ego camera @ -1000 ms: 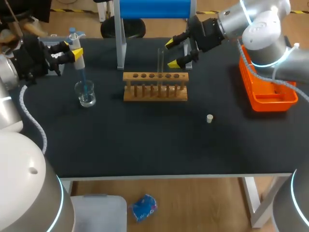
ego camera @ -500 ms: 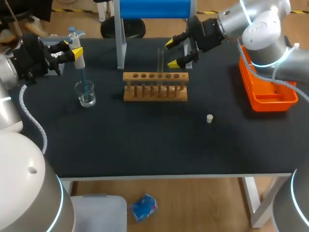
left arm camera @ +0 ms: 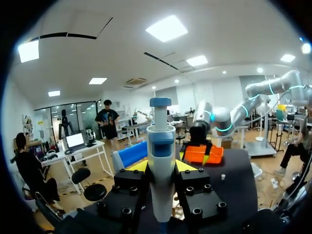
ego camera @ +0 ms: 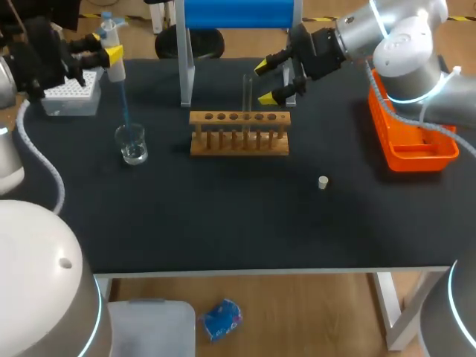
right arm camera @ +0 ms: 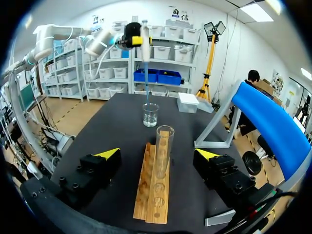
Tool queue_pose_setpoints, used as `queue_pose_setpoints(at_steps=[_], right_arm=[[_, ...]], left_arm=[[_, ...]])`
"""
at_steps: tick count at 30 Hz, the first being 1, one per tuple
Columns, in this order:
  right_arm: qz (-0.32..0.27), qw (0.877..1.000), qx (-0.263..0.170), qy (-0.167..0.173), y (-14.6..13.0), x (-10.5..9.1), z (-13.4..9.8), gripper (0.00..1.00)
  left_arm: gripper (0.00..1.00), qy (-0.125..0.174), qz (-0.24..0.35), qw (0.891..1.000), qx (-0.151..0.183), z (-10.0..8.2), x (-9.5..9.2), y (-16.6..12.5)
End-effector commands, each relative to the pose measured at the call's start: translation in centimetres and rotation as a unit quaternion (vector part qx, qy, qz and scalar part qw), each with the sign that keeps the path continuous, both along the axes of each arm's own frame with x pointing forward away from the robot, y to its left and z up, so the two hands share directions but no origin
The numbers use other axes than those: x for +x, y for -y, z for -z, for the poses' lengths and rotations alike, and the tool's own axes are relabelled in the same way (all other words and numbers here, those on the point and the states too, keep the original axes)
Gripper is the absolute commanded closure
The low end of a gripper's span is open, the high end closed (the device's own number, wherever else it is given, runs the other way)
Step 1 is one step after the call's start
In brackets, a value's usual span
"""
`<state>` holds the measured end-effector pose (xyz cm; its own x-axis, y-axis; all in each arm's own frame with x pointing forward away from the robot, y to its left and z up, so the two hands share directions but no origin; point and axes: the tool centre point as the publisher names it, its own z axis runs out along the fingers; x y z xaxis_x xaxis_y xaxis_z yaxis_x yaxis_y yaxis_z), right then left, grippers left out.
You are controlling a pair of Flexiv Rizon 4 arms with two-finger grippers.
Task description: Invert the test tube, pick up the pipette, mount the tip to pipette, aspirate from beaker and dispense into the tube, eject the tip, return the pipette, and cap with the stopper.
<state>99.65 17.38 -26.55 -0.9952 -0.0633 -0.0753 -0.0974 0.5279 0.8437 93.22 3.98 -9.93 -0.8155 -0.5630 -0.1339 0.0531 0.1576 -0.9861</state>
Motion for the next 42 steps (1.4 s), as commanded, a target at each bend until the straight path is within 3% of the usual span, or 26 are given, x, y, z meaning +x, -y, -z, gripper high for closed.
queue_pose_setpoints(at_steps=[1,9,11,12,14,15,16,18,27,42], right_arm=[[-0.001,1.0,0.0,0.0,0.0,0.0,0.0,0.0],[-0.001,1.0,0.0,0.0,0.0,0.0,0.0,0.0],[-0.001,1.0,0.0,0.0,0.0,0.0,0.0,0.0],[-0.001,1.0,0.0,0.0,0.0,0.0,0.0,0.0],[-0.001,1.0,0.0,0.0,0.0,0.0,0.0,0.0],[-0.001,1.0,0.0,0.0,0.0,0.0,0.0,0.0],[-0.001,1.0,0.0,0.0,0.0,0.0,0.0,0.0],[-0.001,1.0,0.0,0.0,0.0,0.0,0.0,0.0],[-0.001,1.0,0.0,0.0,0.0,0.0,0.0,0.0],[-0.001,1.0,0.0,0.0,0.0,0.0,0.0,0.0]], left_arm=[[1.0,-0.005,0.002,1.0,0.028,-3.9,-0.8,-0.3],[1.0,0.004,0.029,0.999,0.029,-9.8,-1.3,0.9],[1.0,-0.002,0.05,0.999,0.015,-11.2,-1.5,1.4],[1.0,0.004,0.048,0.999,0.025,-11.8,-1.5,1.6],[1.0,-0.005,0.075,0.997,0.004,-13.1,-1.7,2.0],[1.0,0.01,0.063,0.997,0.034,-13.6,-1.7,2.2],[1.0,0.002,0.079,0.997,0.018,-14.1,-1.7,2.4],[1.0,0.005,0.087,0.996,0.029,-14.9,-1.8,2.9],[1.0,-0.007,0.146,0.989,0.021,-16.5,-1.5,7.0],[1.0,-0.009,0.264,0.964,0.033,-16.4,0.1,19.4]])
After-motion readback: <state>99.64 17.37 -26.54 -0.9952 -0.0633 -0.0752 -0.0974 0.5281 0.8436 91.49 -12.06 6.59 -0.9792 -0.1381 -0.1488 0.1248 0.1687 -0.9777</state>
